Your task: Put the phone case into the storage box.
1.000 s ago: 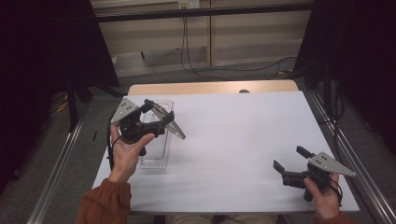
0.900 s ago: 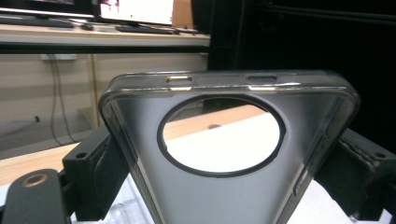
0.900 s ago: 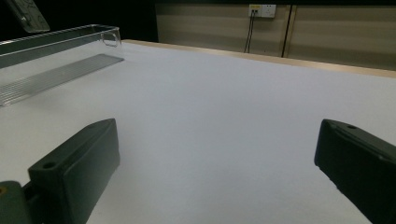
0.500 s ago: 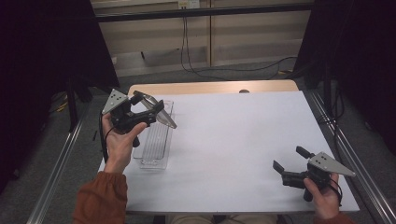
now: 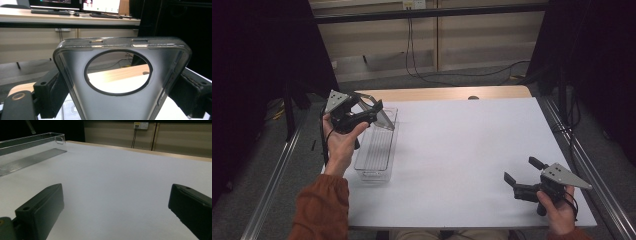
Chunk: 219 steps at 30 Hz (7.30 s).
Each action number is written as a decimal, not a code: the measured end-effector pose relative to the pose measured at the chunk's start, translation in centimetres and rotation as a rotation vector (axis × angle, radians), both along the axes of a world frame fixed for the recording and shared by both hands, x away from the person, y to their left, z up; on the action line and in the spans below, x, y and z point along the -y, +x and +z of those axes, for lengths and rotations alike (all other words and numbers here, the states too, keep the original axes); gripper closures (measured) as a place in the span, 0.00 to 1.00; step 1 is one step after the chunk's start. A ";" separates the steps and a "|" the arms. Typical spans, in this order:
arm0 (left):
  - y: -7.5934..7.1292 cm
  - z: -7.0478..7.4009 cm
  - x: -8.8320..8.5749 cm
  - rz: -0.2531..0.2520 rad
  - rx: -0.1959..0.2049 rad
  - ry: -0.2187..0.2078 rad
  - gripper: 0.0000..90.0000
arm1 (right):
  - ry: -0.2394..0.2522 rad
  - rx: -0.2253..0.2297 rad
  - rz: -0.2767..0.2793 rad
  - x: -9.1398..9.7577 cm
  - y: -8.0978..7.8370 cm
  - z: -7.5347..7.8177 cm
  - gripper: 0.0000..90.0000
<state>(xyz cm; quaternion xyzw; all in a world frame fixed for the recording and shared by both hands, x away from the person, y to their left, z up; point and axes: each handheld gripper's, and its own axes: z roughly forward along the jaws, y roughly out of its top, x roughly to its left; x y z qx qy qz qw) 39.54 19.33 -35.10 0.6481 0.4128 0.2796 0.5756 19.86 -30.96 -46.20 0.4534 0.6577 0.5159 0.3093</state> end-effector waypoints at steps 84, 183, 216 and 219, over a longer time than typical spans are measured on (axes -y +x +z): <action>9.4 -7.2 2.7 0.138 -0.063 0.132 0.12 | -0.005 -0.014 0.029 -0.1 0.0 -0.2 0.00; 4.8 -5.3 0.9 -0.063 0.018 -0.005 0.02 | 0.009 0.006 0.028 0.5 0.2 -0.2 0.00; -4.3 -4.6 -0.1 -0.160 0.106 0.004 0.03 | -0.004 0.009 0.044 -0.2 0.4 0.0 0.00; -4.8 -4.5 -0.2 -0.168 0.111 -0.007 0.03 | -0.001 0.009 0.040 -0.2 0.4 0.0 0.00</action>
